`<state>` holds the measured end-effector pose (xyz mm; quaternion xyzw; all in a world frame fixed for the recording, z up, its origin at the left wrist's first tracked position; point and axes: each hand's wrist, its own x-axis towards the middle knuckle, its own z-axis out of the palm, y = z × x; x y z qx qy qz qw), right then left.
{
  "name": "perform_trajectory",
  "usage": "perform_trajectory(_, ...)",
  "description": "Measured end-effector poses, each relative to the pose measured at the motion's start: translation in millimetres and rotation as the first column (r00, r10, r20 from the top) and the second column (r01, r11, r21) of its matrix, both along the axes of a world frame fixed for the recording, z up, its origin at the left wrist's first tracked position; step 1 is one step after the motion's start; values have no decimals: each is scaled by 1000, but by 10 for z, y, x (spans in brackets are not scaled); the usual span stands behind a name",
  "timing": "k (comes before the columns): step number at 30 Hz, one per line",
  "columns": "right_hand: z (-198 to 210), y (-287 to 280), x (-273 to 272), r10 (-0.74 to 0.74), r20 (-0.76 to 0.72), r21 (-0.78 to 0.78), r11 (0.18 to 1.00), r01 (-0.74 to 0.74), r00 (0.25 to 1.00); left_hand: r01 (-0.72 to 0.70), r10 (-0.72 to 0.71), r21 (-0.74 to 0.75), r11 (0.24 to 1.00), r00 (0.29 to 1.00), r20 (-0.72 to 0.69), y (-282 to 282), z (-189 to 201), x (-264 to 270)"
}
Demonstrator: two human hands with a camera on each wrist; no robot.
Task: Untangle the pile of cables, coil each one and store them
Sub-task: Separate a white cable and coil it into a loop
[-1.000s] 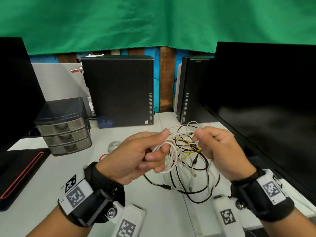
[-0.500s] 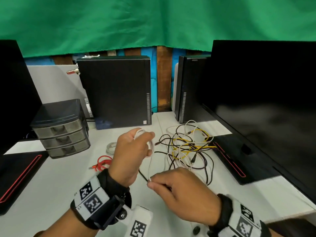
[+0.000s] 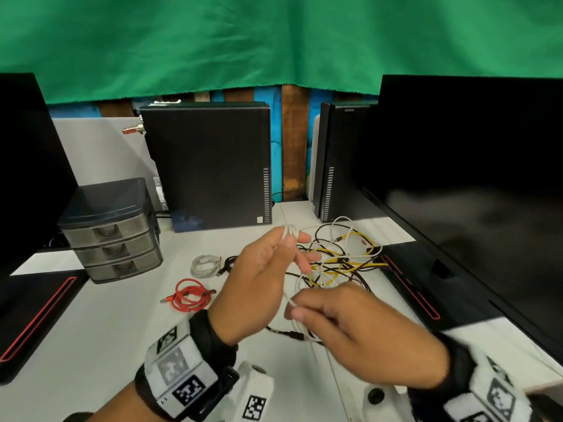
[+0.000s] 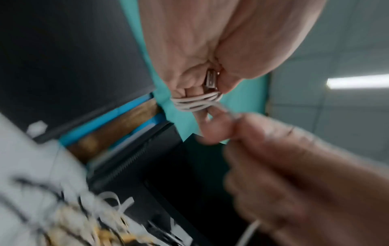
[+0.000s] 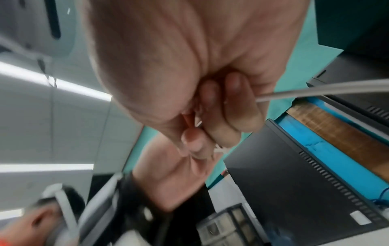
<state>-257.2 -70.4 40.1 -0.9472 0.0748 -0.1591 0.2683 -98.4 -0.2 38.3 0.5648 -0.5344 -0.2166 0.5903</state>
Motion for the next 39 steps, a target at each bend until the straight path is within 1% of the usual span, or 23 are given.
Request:
perform_trajectory(1, 65, -37, -44, -1, 21, 57, 998, 0, 1000, -5, 5, 2, 1000, 989, 148, 16, -27, 4)
perform_trajectory(2, 133, -86, -95, -18, 50, 98, 995, 13, 999, 3, -8, 19, 1000, 965, 262, 36, -46, 10)
perform_trajectory(3, 192, -149, -143, -39, 94, 120, 992, 28, 995, 31, -46, 54, 998, 947, 317, 56, -56, 19)
perform_trajectory(4, 232, -225, -181, -61, 148, 129, 991, 42, 987, 87, -113, 96, 992, 943, 313, 70, -50, 17)
perform_trajectory(5, 261, -293, -204, -85, 201, 146, 988, 56, 976, 166, -197, 133, 977, 944, 264, 82, -38, 4)
perform_trajectory(6, 272, -356, -214, -114, 248, 184, 981, 69, 962, 253, -279, 154, 955, 944, 179, 91, -21, -17)
perform_trajectory(7, 255, -416, -212, -145, 296, 243, 967, 72, 944, 326, -340, 154, 933, 938, 73, 95, 1, -36)
perform_trajectory(8, 210, -473, -191, -178, 342, 312, 948, 67, 923, 372, -371, 130, 919, 928, -36, 96, 27, -53)
perform_trajectory(10, 58, -547, -99, -263, 383, 439, 895, 76, 886, 379, -359, 48, 924, 905, -228, 97, 87, -55)
perform_trajectory(12, -146, -562, 21, -305, 343, 493, 864, 106, 888, 319, -302, -13, 948, 883, -359, 90, 127, -10)
perform_trajectory(15, -436, -450, 175, -263, 173, 402, 899, 175, 949, 194, -196, -52, 980, 863, -465, 58, 136, 62)
perform_trajectory(17, -570, -292, 242, -207, 89, 350, 922, 164, 974, 132, -143, -57, 990, 849, -509, 36, 119, 86)
perform_trajectory(19, -658, -137, 276, -156, 41, 233, 962, 142, 987, 105, -120, -59, 993, 829, -546, 11, 97, 88)
perform_trajectory(22, -669, -19, 281, -153, -10, 42, 987, 153, 988, 55, -70, -43, 998, 814, -577, -18, 63, 87)
perform_trajectory(26, -596, -26, 247, -159, -31, -53, 986, 157, 987, 23, -56, -62, 998, 782, -621, -31, 57, 120)
perform_trajectory(29, -600, -26, 234, -139, -27, -116, 984, 135, 990, 3, -66, -88, 996, 685, -725, -44, 75, 123)
perform_trajectory(31, -600, -39, 228, -130, -22, -143, 982, 125, 991, -35, -38, -78, 996, 632, -774, -70, 51, 154)
perform_trajectory(34, -557, -118, 204, -154, 3, -192, 970, 151, 988, -163, 28, -70, 984, 533, -845, -110, 23, 280)
perform_trajectory(35, -527, -143, 190, -162, 14, -196, 967, 162, 987, -207, 53, -63, 976, 511, -858, -114, 21, 335)
perform_trajectory(36, -490, -159, 175, -166, 21, -194, 967, 167, 986, -244, 81, -56, 968, 516, -853, -121, 17, 392)
perform_trajectory(37, -449, -164, 160, -167, 27, -193, 967, 169, 986, -266, 114, -45, 963, 552, -826, -127, 16, 433)
perform_trajectory(38, -398, -157, 146, -164, 31, -195, 966, 167, 986, -281, 161, -23, 959, 610, -776, -138, -13, 482)
perform_trajectory(39, -339, -146, 132, -159, 38, -195, 967, 164, 986, -306, 235, 13, 952, 702, -672, -146, -43, 509)
